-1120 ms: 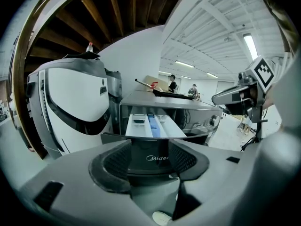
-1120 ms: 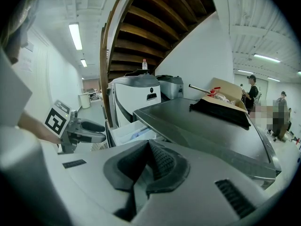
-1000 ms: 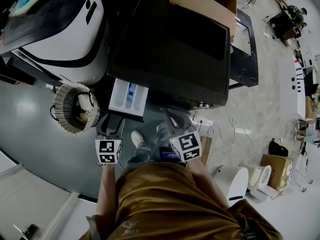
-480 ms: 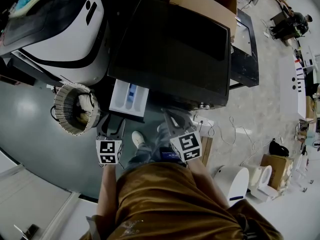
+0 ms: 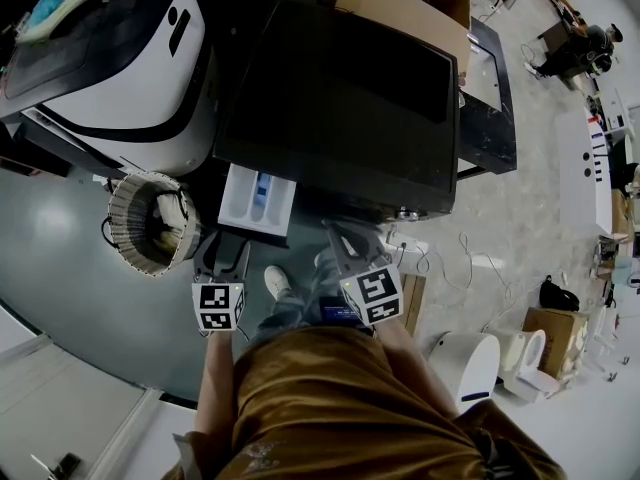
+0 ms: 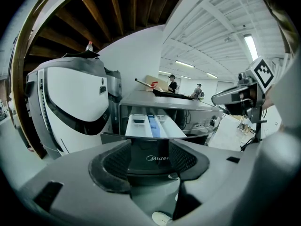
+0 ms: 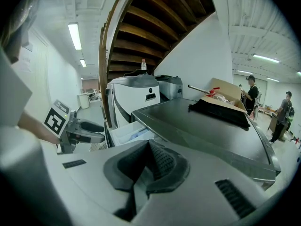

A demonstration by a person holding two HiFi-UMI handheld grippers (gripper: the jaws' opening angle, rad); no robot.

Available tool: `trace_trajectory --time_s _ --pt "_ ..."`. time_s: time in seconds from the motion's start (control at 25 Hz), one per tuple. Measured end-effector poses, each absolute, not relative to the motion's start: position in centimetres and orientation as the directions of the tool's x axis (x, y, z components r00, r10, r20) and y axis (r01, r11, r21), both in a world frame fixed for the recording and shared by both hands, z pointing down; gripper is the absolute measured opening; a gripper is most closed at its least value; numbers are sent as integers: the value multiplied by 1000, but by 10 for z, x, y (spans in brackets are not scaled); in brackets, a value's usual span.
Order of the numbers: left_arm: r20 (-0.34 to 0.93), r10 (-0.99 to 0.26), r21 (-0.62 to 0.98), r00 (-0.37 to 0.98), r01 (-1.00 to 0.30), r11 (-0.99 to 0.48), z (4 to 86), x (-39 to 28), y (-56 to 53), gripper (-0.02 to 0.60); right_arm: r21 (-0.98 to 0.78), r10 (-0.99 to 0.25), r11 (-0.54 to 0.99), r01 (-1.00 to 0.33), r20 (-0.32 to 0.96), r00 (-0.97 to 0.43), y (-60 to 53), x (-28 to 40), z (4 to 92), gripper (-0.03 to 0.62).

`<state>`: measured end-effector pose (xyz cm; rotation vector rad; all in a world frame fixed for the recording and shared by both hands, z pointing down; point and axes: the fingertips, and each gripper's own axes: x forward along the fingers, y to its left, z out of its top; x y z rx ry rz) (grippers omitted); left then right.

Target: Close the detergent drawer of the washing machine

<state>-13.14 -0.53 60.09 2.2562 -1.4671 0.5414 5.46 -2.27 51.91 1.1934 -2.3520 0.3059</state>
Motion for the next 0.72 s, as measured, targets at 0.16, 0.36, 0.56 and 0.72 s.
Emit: trace_trajectory --time_s 0.16,0.36,0.56,0.72 --pt "516 -769 115 378 -920 -376 601 -130 -10 249 19 -699 590 -807 511 -500 -23 56 519 12" --pt "512 -770 116 381 -919 -378 599 -129 -12 249 17 -702 583 -812 514 -493 -26 60 518 12" --pt "513 -769 117 382 -918 -378 599 -129 -15 249 14 -700 585 -811 514 -496 -28 58 519 12" --pt "510 -771 120 381 -919 -375 599 -129 -16 249 13 -699 584 -812 516 -494 -28 59 520 12"
